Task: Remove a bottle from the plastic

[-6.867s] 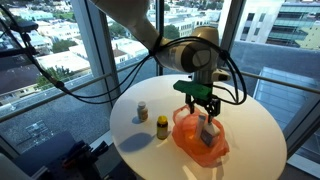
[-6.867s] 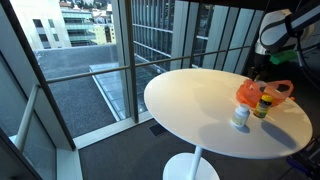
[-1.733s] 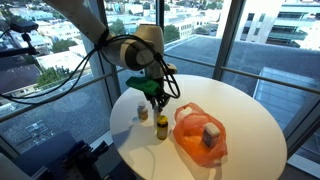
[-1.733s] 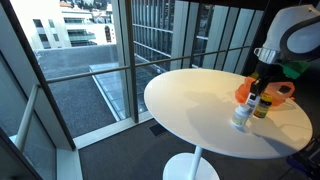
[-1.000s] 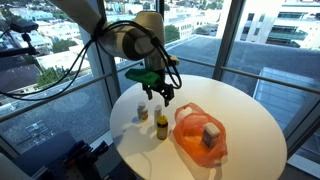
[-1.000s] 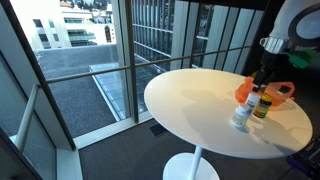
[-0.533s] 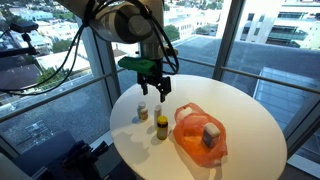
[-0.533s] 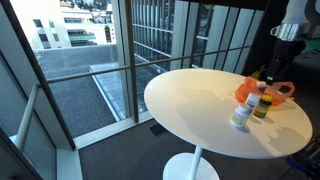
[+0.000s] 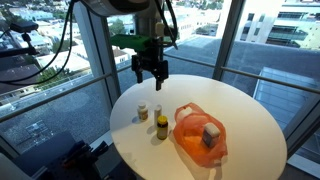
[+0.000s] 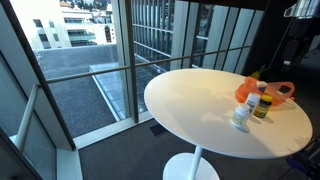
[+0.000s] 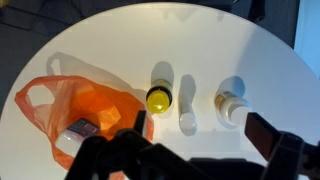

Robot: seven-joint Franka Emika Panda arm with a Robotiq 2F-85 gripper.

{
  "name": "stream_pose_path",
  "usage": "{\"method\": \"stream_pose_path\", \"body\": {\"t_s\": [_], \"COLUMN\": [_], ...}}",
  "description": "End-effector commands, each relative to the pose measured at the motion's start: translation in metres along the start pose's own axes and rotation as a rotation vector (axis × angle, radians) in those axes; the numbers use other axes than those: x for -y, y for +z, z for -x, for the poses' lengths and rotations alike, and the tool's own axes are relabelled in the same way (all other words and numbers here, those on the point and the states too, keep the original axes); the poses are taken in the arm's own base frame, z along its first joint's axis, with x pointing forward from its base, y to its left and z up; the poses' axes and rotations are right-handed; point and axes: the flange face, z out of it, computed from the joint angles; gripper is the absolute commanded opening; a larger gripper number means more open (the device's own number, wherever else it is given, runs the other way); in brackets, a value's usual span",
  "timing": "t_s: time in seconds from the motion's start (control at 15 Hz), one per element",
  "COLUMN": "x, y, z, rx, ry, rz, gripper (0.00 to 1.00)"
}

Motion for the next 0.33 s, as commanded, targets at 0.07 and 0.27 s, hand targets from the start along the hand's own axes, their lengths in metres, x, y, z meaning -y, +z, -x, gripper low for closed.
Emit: {"method": "stream_pose_path", "body": {"t_s": [0.07,0.27], "x": [-0.002,-0.001], "y": [-0.014,-0.015], "z": [0.003,0.004], "rx": [0.001,0.003], "ry": [0.006,0.006], "rz": [-0.007,-0.008], "gripper": [1.00,1.00]}}
